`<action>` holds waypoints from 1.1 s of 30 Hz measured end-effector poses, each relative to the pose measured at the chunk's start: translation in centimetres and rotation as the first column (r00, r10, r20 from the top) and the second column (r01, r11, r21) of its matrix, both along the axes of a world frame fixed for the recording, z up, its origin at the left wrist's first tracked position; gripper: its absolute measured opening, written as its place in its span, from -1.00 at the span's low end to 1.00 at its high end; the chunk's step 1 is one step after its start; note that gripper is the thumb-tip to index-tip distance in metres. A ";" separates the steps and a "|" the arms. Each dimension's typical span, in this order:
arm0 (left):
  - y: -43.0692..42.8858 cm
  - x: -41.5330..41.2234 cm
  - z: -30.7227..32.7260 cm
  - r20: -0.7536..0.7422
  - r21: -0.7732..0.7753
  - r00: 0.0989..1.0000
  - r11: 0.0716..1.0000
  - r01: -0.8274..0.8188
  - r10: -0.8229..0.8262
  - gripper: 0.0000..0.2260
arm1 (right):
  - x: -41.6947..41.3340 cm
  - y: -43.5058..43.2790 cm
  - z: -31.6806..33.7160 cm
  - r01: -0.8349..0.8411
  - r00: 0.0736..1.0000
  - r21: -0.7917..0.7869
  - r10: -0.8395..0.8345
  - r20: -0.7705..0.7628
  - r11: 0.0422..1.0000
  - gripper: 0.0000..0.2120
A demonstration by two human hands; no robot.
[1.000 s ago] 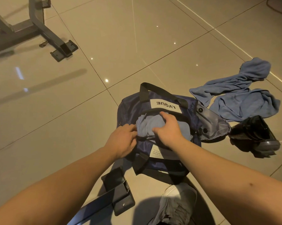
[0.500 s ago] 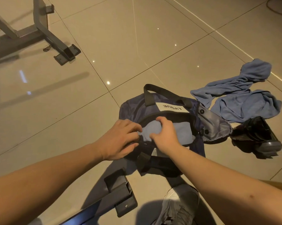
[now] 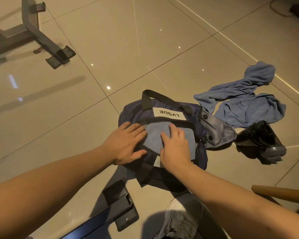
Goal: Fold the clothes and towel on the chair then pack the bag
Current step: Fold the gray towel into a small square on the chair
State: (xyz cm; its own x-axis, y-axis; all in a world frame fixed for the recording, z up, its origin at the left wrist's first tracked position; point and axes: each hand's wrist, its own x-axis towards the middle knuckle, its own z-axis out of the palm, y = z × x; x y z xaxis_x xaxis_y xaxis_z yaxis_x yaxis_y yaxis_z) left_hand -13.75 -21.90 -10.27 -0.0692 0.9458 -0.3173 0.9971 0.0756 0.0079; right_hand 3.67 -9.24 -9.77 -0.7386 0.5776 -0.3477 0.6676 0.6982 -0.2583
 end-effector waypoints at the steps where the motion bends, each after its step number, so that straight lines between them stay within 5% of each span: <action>1: 0.4 0.2 -0.1 -0.040 -0.024 0.999 0.999 -0.030 0.029 -0.23 | 0.2 -0.1 -0.2 -0.044 0.997 0.003 0.044 -0.067 0.999 -0.55; 8: 1.6 1.1 -1.5 -0.165 -0.088 0.978 0.985 -0.146 0.130 -0.29 | 1.1 0.8 -0.9 -0.202 0.966 -0.379 0.247 0.072 0.903 -0.42; 12: 3.4 3.0 0.7 -0.176 -0.006 0.973 0.989 -0.150 0.147 -0.52 | 2.6 2.0 1.1 -0.017 0.992 -0.413 -0.037 -0.122 0.910 -0.66; 17: 8.5 6.9 3.1 -0.045 0.061 0.994 0.994 -0.095 0.098 -0.68 | 7.0 5.9 3.5 0.271 0.927 -0.441 -0.356 -0.120 0.856 -0.71; 26: 22.2 14.5 4.4 0.156 0.034 0.968 0.979 -0.202 0.194 -0.83 | 12.0 16.2 7.1 0.531 0.831 -0.201 -0.552 -0.066 0.823 -0.77; 33: 30.8 12.7 -2.7 0.212 -0.092 0.884 0.909 -0.407 0.418 -0.79 | 6.7 23.3 1.4 0.657 0.718 -0.289 -0.694 -0.041 0.697 -0.78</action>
